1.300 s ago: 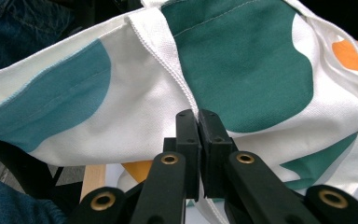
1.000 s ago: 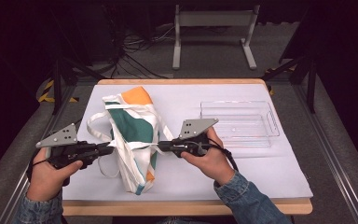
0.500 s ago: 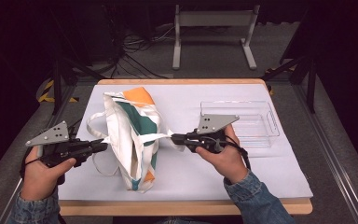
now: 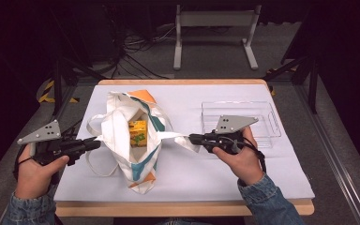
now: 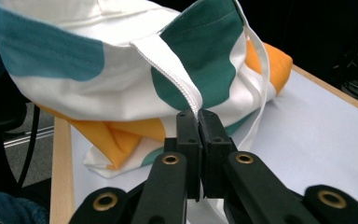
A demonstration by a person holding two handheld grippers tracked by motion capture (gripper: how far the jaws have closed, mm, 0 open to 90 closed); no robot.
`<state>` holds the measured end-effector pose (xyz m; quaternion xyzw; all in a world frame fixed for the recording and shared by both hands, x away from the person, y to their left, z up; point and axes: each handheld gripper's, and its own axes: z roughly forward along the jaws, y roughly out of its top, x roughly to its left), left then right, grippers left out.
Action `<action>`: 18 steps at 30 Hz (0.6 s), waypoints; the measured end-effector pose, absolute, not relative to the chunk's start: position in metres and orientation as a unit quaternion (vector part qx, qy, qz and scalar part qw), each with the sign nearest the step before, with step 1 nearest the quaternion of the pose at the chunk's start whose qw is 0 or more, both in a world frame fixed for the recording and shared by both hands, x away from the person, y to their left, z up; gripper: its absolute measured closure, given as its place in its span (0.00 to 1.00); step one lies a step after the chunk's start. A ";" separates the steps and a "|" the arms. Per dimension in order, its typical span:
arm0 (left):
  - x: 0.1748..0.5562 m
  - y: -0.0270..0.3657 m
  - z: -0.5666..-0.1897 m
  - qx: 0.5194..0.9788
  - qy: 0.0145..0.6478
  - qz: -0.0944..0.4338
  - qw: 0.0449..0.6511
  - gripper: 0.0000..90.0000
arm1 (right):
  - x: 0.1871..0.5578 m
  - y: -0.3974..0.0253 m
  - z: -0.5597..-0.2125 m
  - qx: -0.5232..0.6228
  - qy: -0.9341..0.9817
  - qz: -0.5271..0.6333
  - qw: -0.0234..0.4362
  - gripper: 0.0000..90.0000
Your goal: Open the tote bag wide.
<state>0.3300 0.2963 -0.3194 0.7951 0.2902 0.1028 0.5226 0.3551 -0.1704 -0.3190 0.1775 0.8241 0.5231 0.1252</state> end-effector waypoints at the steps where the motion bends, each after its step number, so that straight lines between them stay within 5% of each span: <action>1: 0.330 0.297 -0.320 0.794 0.296 0.101 0.522 0.95 | 0.355 -0.172 -0.320 0.179 0.825 0.521 0.126 0.98; 18: 0.331 0.313 -0.323 0.785 0.323 0.111 0.516 0.95 | 0.352 -0.198 -0.329 0.208 0.830 0.501 0.127 0.98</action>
